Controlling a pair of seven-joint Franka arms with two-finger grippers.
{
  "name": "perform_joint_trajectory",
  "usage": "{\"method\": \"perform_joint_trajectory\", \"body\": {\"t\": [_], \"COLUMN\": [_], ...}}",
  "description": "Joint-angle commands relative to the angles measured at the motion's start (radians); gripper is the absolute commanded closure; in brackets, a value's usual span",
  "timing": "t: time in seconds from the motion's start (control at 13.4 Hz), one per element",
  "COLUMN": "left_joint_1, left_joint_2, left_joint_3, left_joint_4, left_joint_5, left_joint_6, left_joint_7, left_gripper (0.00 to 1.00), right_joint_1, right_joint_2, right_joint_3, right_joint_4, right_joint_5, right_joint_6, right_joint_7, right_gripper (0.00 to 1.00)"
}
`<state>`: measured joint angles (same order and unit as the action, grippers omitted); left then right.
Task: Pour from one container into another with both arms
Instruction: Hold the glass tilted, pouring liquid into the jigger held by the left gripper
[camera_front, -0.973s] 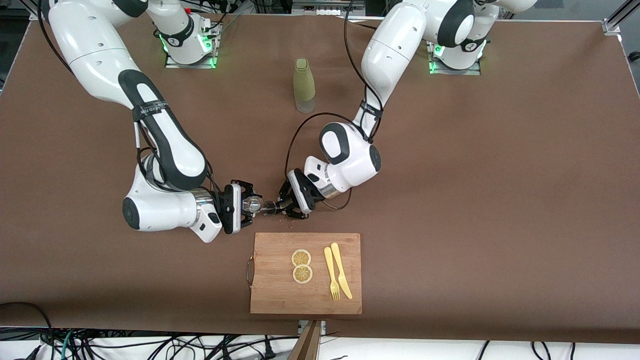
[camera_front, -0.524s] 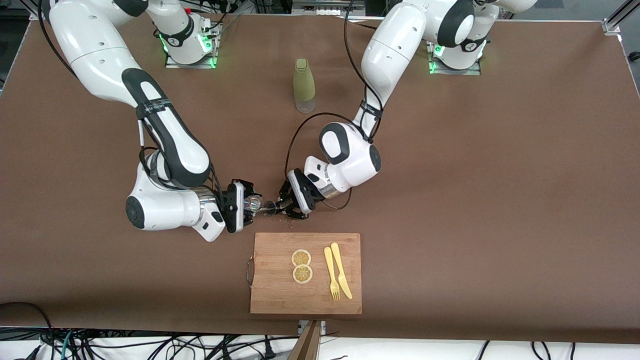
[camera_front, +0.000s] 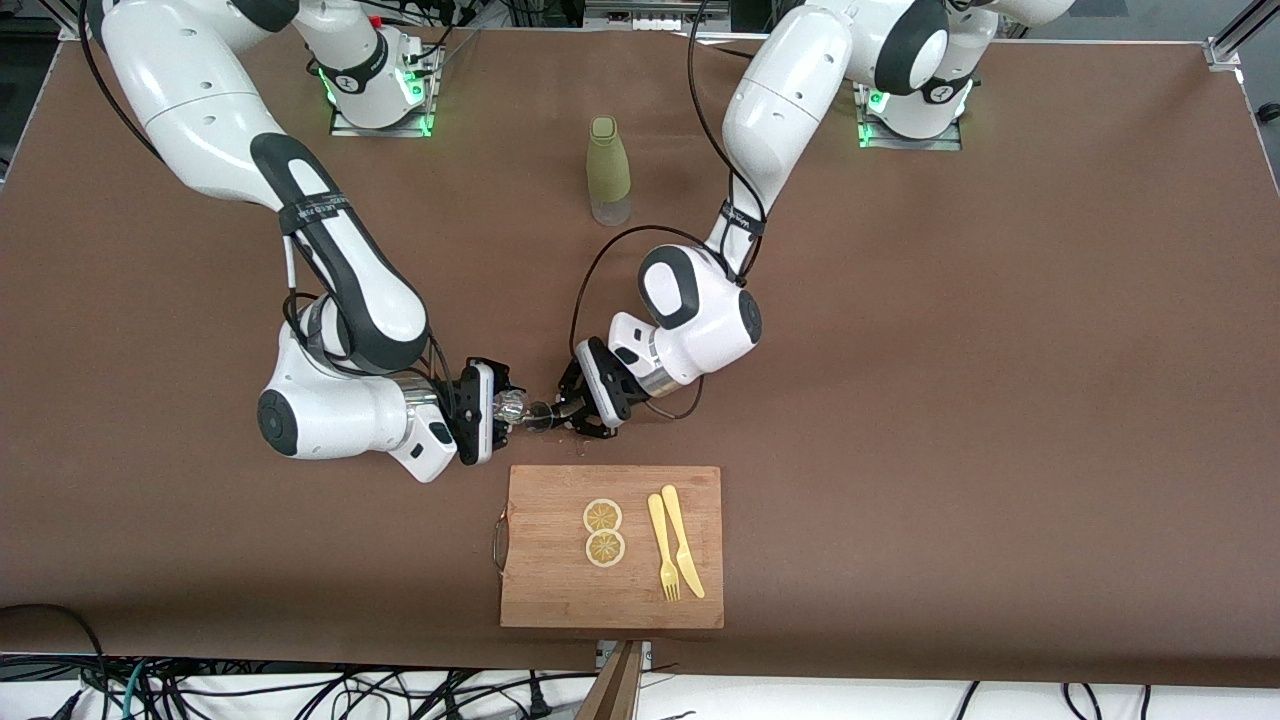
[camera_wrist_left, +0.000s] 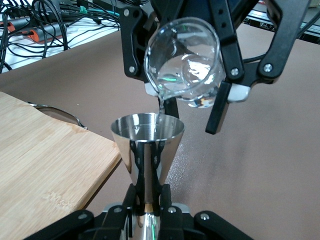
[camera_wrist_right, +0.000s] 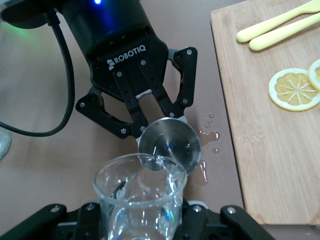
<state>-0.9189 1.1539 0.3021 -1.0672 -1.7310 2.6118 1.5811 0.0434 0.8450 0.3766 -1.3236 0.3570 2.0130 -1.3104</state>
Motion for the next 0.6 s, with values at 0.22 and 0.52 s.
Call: {"method": "perform_joint_trajectory", "body": {"t": [0.22,0.52], "left_joint_1": [-0.011,-0.011], "left_joint_2": [0.026,0.026], "left_joint_3": [0.02,0.02], "left_joint_4": [0.041,0.041], "left_joint_5": [-0.021,-0.021], "left_joint_6": [0.016,0.016], "left_joint_7": [-0.01,-0.01], "left_gripper": [1.0,1.0], "right_joint_1": [0.018,0.03], "right_joint_2": [-0.014,-0.014], "right_joint_3": [0.005,0.005], "right_joint_4": [0.007,0.009], "right_joint_5": [-0.049,-0.078], "right_joint_6": [-0.013,-0.013], "right_joint_7": [0.057,0.086], "right_gripper": [0.62,0.62]}}
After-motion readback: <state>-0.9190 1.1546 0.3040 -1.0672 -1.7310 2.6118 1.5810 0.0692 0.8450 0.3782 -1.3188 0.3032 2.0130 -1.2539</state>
